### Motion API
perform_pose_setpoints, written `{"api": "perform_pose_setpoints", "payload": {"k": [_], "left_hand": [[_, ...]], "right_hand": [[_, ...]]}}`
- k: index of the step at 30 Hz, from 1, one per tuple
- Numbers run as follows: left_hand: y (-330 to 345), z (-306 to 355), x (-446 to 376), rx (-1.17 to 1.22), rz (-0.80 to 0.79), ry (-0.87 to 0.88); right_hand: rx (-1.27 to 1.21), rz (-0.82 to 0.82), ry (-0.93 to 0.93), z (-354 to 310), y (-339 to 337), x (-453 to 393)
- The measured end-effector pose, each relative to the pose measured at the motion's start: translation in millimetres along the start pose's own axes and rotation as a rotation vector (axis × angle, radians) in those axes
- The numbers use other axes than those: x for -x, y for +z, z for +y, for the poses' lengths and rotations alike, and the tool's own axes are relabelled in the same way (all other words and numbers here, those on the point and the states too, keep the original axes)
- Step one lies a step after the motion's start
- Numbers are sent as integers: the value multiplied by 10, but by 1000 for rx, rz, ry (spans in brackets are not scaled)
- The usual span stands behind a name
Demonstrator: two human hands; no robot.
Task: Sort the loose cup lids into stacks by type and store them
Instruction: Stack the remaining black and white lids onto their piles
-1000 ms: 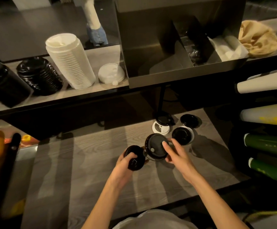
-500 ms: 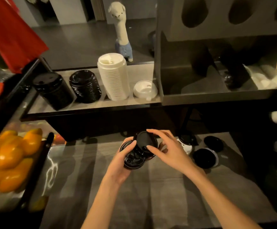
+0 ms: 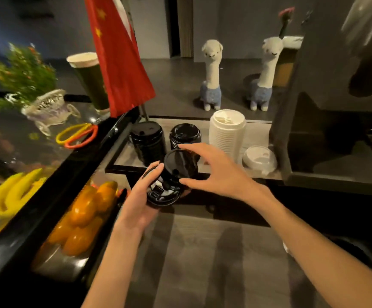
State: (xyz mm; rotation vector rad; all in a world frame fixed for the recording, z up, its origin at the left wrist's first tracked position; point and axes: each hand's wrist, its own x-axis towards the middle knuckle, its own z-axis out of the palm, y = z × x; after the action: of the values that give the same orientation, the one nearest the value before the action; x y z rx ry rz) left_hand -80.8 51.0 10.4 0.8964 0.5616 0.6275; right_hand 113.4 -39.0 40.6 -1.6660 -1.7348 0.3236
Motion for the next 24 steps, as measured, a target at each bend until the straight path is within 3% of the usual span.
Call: {"api": "perform_pose_setpoints", "payload": {"k": [4, 12, 24], "left_hand": [[-197, 347, -43, -81, 122, 92], [-550, 536, -319, -273, 430, 179], [-657, 543, -604, -417, 368, 119]], "right_hand": [[128, 33, -58, -140, -87, -719], [263, -246, 34, -141, -124, -1816], [363, -368, 13, -125, 22, -2108]]}}
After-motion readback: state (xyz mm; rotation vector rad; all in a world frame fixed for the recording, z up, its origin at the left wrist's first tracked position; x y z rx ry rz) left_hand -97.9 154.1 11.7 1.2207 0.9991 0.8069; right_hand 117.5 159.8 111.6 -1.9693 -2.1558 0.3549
